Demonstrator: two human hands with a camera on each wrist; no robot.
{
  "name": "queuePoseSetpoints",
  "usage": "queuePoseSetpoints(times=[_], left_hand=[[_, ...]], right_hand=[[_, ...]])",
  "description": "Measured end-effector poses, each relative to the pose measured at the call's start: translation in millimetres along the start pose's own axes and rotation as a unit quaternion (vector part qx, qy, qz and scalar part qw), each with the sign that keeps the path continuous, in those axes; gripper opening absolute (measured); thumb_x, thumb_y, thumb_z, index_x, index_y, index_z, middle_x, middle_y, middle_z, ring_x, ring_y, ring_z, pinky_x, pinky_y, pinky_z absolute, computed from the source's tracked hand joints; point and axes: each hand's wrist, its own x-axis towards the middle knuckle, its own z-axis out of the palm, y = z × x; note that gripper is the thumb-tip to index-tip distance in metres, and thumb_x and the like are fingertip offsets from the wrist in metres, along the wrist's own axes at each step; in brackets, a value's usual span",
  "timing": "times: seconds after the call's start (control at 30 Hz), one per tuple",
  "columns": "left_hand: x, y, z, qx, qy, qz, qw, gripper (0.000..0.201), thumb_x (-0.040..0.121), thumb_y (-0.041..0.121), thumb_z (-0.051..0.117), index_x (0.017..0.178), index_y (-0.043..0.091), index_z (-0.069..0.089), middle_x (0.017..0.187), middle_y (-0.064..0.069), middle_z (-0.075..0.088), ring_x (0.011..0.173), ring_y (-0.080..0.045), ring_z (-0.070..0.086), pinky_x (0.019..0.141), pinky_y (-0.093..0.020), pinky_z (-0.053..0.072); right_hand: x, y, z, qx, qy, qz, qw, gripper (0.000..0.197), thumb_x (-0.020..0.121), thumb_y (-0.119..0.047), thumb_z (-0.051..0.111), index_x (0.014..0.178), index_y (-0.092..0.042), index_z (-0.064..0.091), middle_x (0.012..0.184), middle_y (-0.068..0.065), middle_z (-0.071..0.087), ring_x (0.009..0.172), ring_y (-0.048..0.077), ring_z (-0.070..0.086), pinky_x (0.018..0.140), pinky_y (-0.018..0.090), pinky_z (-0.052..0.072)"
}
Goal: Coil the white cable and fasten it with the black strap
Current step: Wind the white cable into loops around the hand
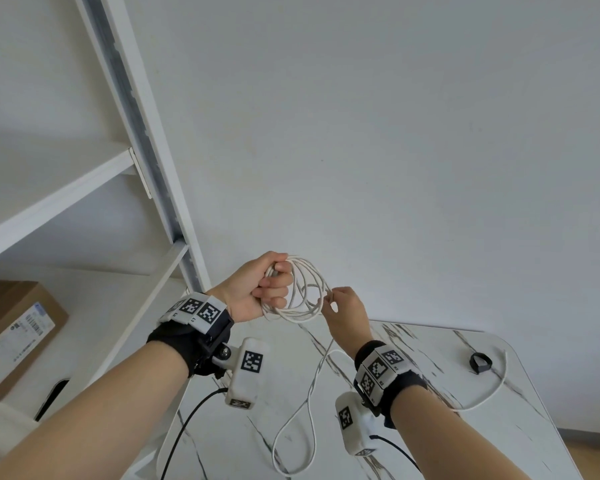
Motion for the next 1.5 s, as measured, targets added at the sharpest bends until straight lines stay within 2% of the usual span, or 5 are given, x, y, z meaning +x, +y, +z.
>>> queuePoseSetpoints(times=[0.37,0.6,1.1,1.33,1.5], left_hand=[[-3,13,-6,-0.059,0.021,0.019,0.998,0.039,0.095,0.028,0.037,0.057,0.019,0.041,0.035,0.009,0.027,0.027,-0.005,0.015,0.033,-0.016,0.021],[-13,17,4,0.017,-0.068,-0.059,0.996,0.032,0.087,0.03,0.04,0.057,0.018,0.045,0.029,0.01,0.03,0.032,-0.009,0.005,0.03,-0.016,0.02],[23,8,-2,-0.238,0.063,0.154,0.957,0.032,0.097,0.022,0.039,0.066,0.014,0.04,0.046,0.005,0.036,0.034,-0.007,0.033,0.041,-0.019,0.035],[29,4,-4,-0.157,0.107,0.161,0.968,0.023,0.095,0.013,0.04,0.073,0.016,0.033,0.053,-0.001,0.042,0.043,-0.013,0.039,0.056,-0.026,0.035],[29,5,-6,-0.149,0.134,0.177,0.964,0.024,0.1,0.014,0.038,0.077,0.015,0.03,0.056,-0.003,0.044,0.043,-0.013,0.043,0.057,-0.027,0.036]], right_hand=[[-3,-7,-3,0.015,0.178,-0.098,0.979,0.017,0.097,-0.01,0.042,0.1,-0.006,0.058,0.107,0.006,0.067,0.096,0.025,0.062,0.074,0.029,0.043],[-1,-5,-4,-0.014,0.052,-0.07,0.996,0.03,0.092,-0.001,0.031,0.113,-0.013,0.05,0.089,0.002,0.063,0.075,0.021,0.058,0.065,0.032,0.045],[-7,-16,9,0.003,-0.146,-0.016,0.989,0.021,0.091,-0.034,0.055,0.076,-0.019,0.052,0.064,-0.007,0.049,0.057,0.008,0.044,0.056,0.021,0.036],[-16,-30,10,-0.003,-0.208,-0.036,0.977,0.075,0.069,-0.047,0.076,0.125,-0.022,0.033,0.084,-0.005,0.049,0.067,0.004,0.044,0.06,0.018,0.034],[-14,-27,9,-0.029,-0.169,-0.083,0.982,0.019,0.094,-0.021,0.051,0.108,-0.008,0.055,0.091,0.001,0.058,0.072,0.015,0.047,0.062,0.021,0.037]])
